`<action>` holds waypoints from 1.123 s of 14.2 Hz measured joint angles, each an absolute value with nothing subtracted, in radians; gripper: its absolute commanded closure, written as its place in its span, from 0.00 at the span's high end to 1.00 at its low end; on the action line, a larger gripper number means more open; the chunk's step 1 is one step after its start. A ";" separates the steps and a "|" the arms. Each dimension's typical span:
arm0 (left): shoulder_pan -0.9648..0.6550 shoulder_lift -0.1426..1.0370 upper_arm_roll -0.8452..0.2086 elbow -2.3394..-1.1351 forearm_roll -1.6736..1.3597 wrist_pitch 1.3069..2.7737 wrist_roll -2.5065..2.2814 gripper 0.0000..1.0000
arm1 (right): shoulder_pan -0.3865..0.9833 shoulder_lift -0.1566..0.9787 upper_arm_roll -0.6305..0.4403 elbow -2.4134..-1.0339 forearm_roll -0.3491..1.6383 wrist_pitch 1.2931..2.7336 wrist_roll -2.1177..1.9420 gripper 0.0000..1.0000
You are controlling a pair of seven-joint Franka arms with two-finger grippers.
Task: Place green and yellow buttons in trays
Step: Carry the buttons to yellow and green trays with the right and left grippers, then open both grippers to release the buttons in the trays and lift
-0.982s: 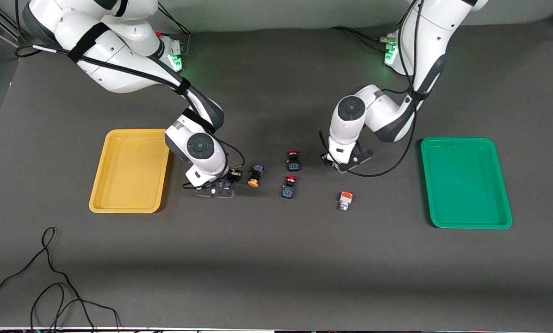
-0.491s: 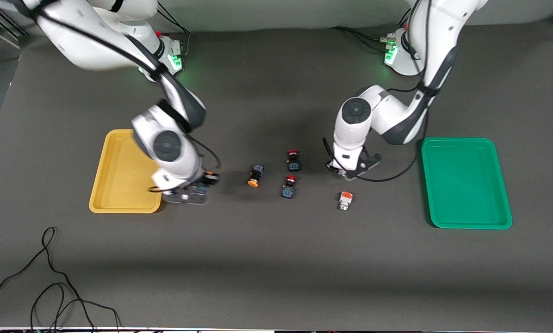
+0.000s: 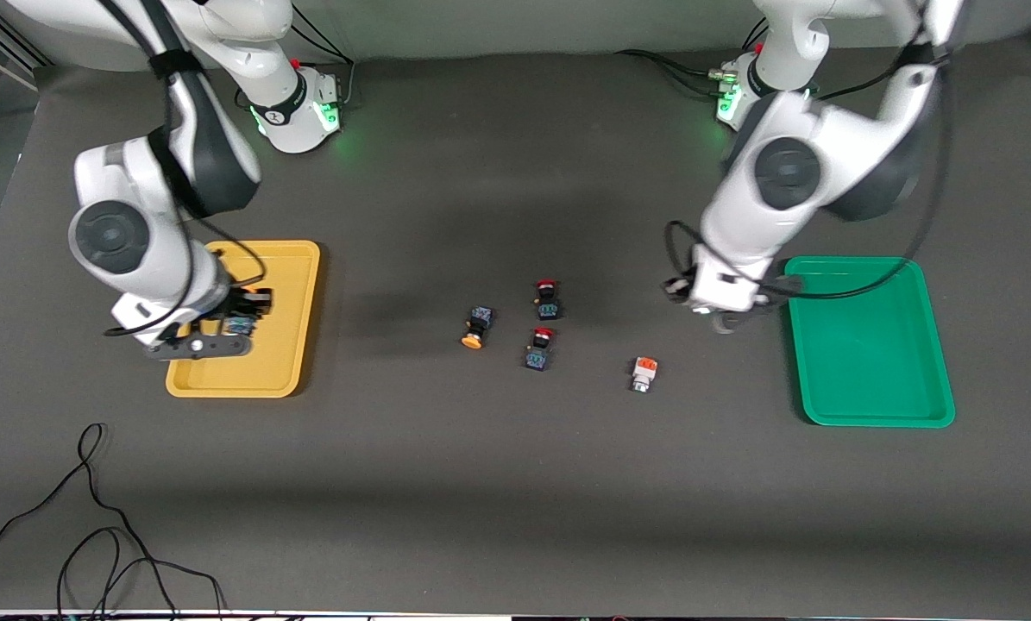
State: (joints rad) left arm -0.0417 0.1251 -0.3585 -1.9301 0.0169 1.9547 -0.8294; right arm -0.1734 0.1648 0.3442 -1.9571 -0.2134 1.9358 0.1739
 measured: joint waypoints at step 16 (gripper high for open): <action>0.515 0.277 -0.364 -2.391 0.044 2.695 0.124 0.06 | -0.167 0.241 0.205 -2.451 -0.159 2.611 0.045 1.00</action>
State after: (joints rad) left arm 0.5147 0.2770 -0.3635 -2.3911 0.0437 2.6951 0.1241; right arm -0.1667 0.2407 0.2046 -2.4511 -0.1592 2.6106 0.0454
